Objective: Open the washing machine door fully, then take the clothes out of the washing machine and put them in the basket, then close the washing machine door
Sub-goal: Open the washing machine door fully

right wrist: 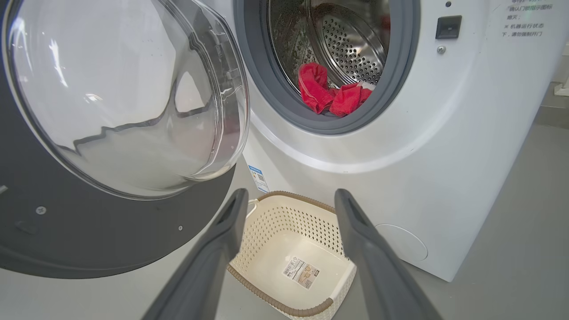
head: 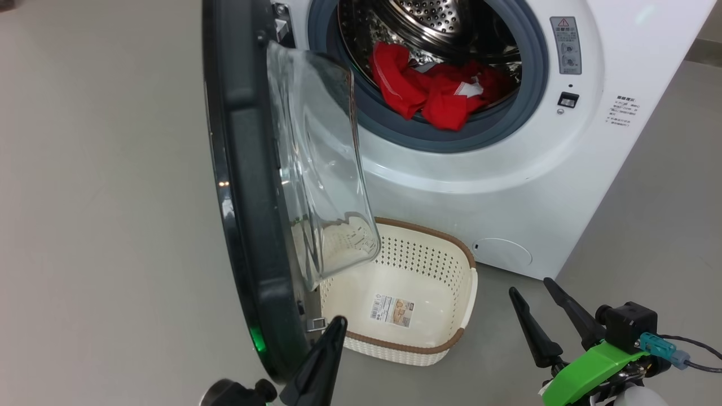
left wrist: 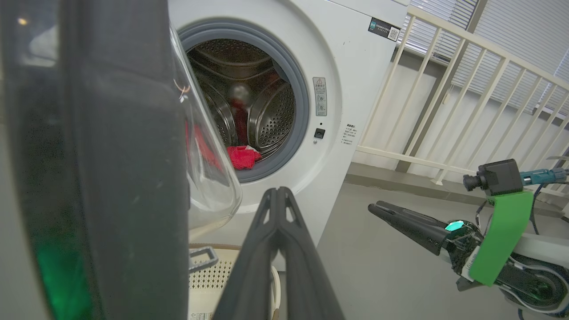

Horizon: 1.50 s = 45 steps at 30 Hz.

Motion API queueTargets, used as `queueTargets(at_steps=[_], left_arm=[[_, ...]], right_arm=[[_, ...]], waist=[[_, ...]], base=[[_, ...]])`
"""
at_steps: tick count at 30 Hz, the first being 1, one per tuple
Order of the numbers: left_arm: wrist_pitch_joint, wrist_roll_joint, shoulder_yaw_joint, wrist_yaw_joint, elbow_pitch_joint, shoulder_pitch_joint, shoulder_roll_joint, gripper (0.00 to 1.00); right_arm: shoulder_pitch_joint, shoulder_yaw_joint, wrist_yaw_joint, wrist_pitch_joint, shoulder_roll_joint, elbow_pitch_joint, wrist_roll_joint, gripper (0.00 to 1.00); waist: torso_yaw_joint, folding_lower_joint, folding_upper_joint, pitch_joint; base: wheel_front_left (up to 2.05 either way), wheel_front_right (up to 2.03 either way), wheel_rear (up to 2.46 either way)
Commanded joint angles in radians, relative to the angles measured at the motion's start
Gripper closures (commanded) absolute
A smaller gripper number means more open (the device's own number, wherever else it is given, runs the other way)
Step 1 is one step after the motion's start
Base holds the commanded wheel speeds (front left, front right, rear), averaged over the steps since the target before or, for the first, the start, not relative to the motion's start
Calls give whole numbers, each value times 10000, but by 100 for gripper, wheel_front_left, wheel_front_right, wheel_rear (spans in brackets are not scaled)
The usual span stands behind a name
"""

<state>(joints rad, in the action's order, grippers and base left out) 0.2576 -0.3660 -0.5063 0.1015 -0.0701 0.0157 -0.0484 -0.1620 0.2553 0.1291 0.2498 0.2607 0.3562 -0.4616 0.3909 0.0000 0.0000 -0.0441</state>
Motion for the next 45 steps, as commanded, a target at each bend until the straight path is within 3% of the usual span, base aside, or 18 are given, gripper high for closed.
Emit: queueTargets(at_steps=[1, 9, 23, 37, 45], left_arm=[[42, -69, 219, 48, 78, -258, -18, 100], [42, -336, 639, -116, 1303, -577, -18, 100], [42, -69, 1761, -209, 1725, -370, -18, 100], [42, 305, 4403, -257, 2151, -473, -183, 100], [42, 634, 5713, -95, 3216, -1361, -557, 100]], right_arm=[[-82, 253, 16, 120, 97, -212, -7, 0], [-97, 278, 16, 120, 122, -217, -59, 0], [-50, 316, 16, 120, 129, -257, -64, 0], [-91, 341, 16, 120, 172, -284, -50, 0], [-279, 322, 16, 120, 285, -294, -33, 0]], waist=[[-29, 0, 0, -12], [-94, 0, 0, -80], [133, 0, 0, -120], [331, 0, 0, -253], [322, 0, 0, -591]], base=[[0, 0, 0], [0, 0, 0], [0, 0, 0], [0, 0, 0], [0, 0, 0]])
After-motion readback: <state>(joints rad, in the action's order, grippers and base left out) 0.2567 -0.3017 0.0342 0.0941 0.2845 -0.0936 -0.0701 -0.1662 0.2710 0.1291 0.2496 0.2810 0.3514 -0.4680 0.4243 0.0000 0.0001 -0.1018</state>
